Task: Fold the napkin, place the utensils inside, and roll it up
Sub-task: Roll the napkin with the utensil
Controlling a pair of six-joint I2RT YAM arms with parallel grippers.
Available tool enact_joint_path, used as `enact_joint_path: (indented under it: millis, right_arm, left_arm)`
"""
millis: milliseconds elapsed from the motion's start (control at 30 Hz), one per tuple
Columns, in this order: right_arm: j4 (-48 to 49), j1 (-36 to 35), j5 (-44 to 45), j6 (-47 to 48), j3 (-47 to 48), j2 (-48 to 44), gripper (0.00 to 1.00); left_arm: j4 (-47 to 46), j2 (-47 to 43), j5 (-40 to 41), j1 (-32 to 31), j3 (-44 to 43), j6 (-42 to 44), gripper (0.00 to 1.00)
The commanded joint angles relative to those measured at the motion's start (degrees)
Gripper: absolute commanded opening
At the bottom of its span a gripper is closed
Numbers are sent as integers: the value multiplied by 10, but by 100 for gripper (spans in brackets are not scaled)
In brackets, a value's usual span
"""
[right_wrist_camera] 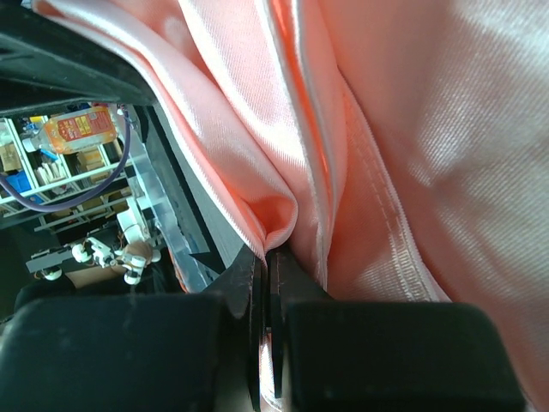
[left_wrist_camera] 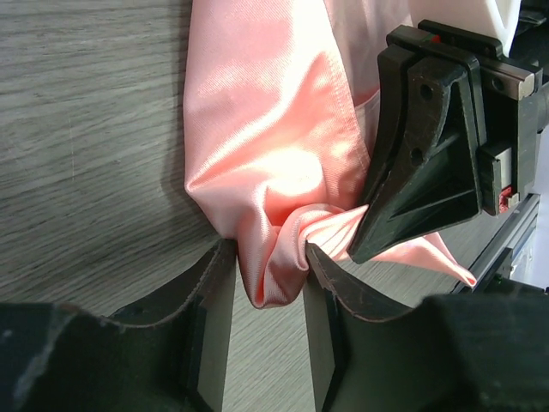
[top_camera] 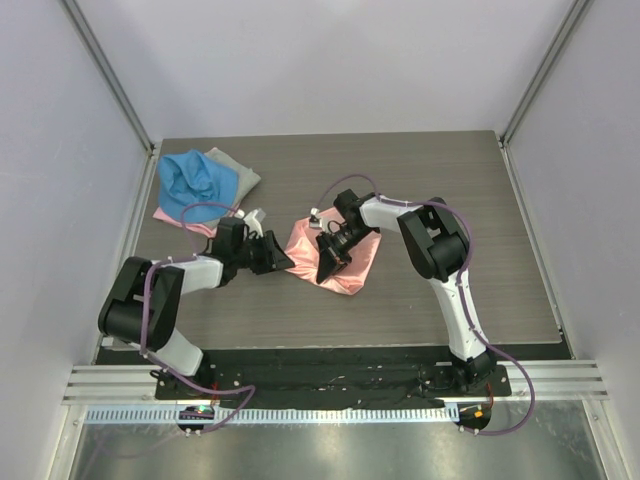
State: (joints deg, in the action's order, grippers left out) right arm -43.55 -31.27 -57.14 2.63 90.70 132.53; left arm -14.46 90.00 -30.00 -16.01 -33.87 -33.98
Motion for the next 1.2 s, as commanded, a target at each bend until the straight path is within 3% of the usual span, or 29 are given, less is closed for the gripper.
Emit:
enact_joint_path:
  millis: [0,167,400,533,633,700,833,867,967,1167]
  right_arm:
    - [-13,2,33,14,9,19,1]
    - [-17,3,33,16,14,20,1]
    - [-27,3,40,11,28,3,1]
    - [-27,3,73,0,31,-39,9]
    - [-22,2,103,0,33,-92,24]
    - [-13,-4,152,6,30,-142,39]
    - [56,-40,255,8,-12,-227,58]
    - [76,-52,318,4,-25,-246,59]
    - [158,-102,387,11,-89,-310,61]
    - [204,-130,305,-41,-136,-307,58]
  left_arm:
    - [-36,11,13,-1,-22,13,38]
    - [-37,21,12,-1,-24,13,27]
    - [26,16,25,-1,-44,15,0]
    - [117,11,40,-1,-73,23,0]
    - [196,25,41,-1,-107,22,0]
    - [233,39,42,-1,-135,16,0]
    - [323,64,37,-1,-183,22,0]
    - [353,69,35,-1,-193,25,0]
    - [419,89,42,-1,-232,42,0]
    - [464,104,49,-1,-272,64,0]
